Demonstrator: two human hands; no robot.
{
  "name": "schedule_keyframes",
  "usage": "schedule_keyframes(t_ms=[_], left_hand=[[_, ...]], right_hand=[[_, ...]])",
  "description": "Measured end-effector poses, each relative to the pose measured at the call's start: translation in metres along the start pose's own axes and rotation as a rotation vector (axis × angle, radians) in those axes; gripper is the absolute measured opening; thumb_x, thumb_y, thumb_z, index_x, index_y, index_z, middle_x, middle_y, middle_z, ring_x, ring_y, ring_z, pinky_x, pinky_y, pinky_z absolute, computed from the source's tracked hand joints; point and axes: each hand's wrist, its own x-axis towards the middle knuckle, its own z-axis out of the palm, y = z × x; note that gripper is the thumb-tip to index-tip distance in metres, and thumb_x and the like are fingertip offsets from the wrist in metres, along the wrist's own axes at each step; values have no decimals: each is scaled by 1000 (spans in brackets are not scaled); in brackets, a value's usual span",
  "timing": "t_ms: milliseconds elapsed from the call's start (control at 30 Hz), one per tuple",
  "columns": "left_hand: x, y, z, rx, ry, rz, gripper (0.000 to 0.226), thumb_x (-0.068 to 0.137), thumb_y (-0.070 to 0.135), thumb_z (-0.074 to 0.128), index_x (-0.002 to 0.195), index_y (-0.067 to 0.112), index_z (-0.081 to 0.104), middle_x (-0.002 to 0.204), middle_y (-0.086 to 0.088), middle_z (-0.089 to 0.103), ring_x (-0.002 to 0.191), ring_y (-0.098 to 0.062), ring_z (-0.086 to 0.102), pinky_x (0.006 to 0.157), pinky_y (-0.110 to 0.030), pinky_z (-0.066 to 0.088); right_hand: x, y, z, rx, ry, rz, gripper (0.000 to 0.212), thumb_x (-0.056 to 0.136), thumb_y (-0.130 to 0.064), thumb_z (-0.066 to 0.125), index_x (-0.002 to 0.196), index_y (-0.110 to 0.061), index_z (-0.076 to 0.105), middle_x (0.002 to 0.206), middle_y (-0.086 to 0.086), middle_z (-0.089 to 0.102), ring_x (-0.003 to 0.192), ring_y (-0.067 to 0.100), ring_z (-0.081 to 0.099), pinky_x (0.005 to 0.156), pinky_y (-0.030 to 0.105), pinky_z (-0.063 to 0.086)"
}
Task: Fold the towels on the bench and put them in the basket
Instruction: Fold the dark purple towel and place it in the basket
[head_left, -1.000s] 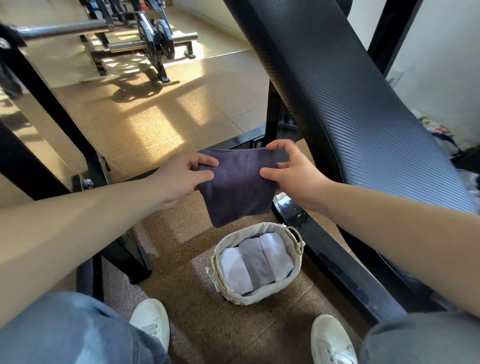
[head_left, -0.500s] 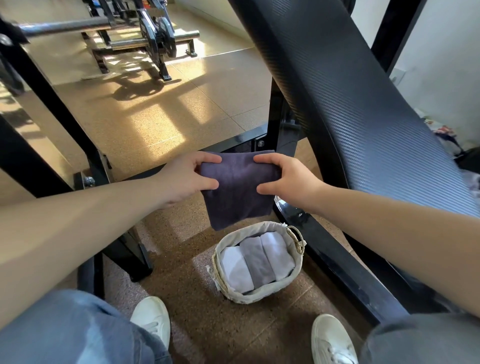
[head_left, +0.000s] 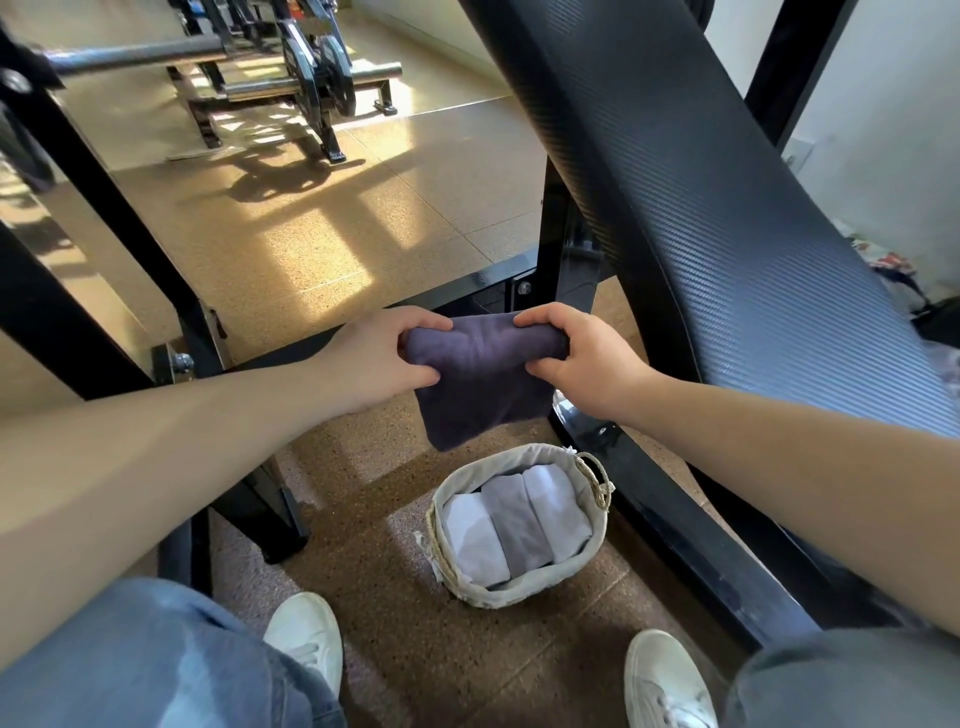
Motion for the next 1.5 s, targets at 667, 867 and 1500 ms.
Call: schedule_keyframes(t_ms=[667,867,1500], left_hand=[[-1,4,3,-168,117,-97,33,95,26,65,123,33,50,108,8,62,101,-12,59,73,-16,37],[2,-2,2,-218,102,-46,27,99,16,55,110,37,42,99,-5,65,79,-16,57,71,-31,43],[4,2,5,-278,33,11,39,103,12,48,107,45,68,128,8,62,119,-10,55,107,-30,41]], right_hand=[[1,-3,1,251,66,115,32,94,-15,65,123,-26,57,101,-11,67,93,1,64,67,6,48],[1,-2,3,323,27,130,59,102,-23,57,148,-46,29,119,2,67,106,15,68,86,31,59],[-2,-5,8,166,-24,25,64,77,-13,83,124,-42,51,116,-8,59,101,6,59,80,23,52]])
